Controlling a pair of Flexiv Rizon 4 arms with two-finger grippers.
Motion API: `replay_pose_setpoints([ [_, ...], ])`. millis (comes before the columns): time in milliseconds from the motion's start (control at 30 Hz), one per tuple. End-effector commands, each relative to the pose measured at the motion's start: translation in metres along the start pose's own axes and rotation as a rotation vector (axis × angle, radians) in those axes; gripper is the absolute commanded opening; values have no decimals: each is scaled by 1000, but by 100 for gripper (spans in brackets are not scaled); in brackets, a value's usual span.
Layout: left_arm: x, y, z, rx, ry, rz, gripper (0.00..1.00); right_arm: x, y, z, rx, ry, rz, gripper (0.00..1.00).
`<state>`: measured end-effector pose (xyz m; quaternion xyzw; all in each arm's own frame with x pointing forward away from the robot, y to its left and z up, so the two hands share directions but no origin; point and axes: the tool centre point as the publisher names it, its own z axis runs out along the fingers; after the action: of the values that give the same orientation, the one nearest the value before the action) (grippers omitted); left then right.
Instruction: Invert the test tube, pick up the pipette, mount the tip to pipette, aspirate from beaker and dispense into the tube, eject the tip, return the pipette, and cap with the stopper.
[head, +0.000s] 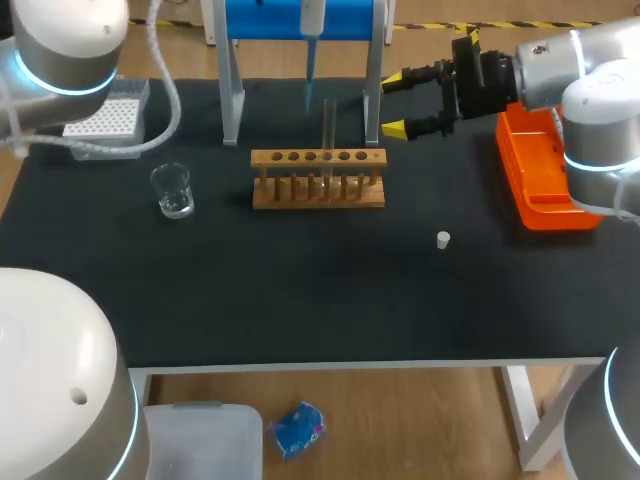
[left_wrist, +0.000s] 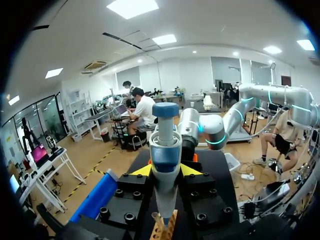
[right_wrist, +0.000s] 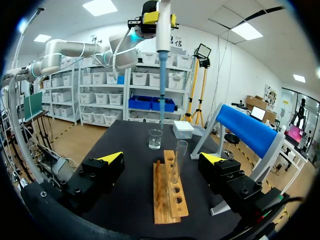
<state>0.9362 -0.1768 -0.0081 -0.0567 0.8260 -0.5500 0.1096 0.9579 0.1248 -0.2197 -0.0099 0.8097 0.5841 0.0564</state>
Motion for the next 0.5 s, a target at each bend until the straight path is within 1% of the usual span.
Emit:
replay_pose_setpoints([
  [33,20,17,-36,-2,10,1,0,0,-1,0,1,-1,-1,100],
  [100,29,22,-42,2,34,8,0,0,-1,0,1,-1,-1,100],
  [233,48,29,-49,3,53,15,0,0,-1,0,1,-1,-1,100],
  [367,66,35,-48,20,81,20,0,0,-1,0,1,-1,-1,100],
  [500,80,35,-45,34,110,34,0,0,-1,0,1,-1,-1,100],
])
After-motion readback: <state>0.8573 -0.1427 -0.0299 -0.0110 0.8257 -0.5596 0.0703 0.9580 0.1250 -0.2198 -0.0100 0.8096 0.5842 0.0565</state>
